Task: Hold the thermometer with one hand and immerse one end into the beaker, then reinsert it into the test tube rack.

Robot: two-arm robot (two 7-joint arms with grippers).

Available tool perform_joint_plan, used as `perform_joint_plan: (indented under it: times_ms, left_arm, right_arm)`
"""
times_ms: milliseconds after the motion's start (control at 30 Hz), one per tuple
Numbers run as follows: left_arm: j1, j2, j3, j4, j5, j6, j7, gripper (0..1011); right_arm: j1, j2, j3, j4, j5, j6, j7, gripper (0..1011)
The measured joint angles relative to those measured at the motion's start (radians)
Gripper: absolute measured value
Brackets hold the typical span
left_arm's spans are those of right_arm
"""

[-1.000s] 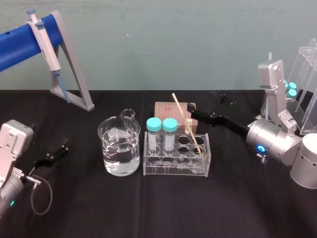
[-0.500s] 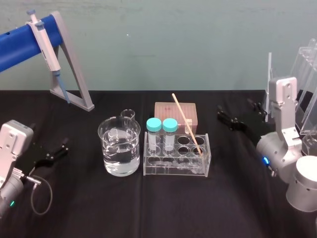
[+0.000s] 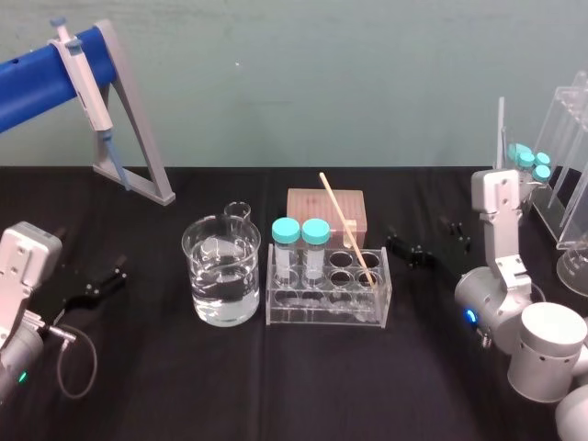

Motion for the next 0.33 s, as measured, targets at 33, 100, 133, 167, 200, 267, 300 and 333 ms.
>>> perform_joint_plan:
  times_ms: [33, 100, 133, 167, 200, 267, 300, 333]
  left_arm:
    - [0.000, 0.000, 0.000, 0.000, 0.000, 0.000, 0.000, 1004]
    - [0.000, 0.000, 0.000, 0.000, 0.000, 0.000, 0.000, 1004]
    - [0.000, 0.000, 0.000, 0.000, 0.000, 0.000, 0.000, 1004]
    - [0.000, 0.000, 0.000, 0.000, 0.000, 0.000, 0.000, 1004]
    - [0.000, 0.000, 0.000, 0.000, 0.000, 0.000, 0.000, 1004]
    - [0.000, 0.000, 0.000, 0.000, 0.000, 0.000, 0.000, 1004]
    - [0.000, 0.000, 0.000, 0.000, 0.000, 0.000, 0.000, 1004]
    - [0.000, 0.000, 0.000, 0.000, 0.000, 0.000, 0.000, 1004]
  right_arm:
    - [0.000, 0.000, 0.000, -0.001, 0.000, 0.000, 0.000, 1003]
    - [0.000, 0.001, 0.000, -0.003, 0.000, -0.001, 0.000, 1003]
    - [0.000, 0.002, 0.000, -0.005, 0.000, -0.001, 0.000, 1003]
    - [-0.001, 0.002, 0.000, -0.007, 0.001, -0.002, 0.000, 1003]
    - [-0.001, 0.002, 0.000, -0.007, 0.001, -0.002, 0.000, 1003]
    - [-0.001, 0.003, 0.000, -0.009, 0.001, -0.003, -0.001, 1003]
    - [-0.002, 0.004, 0.001, -0.010, 0.001, -0.003, -0.001, 1003]
    - [-0.002, 0.004, 0.001, -0.011, 0.001, -0.004, -0.001, 1002]
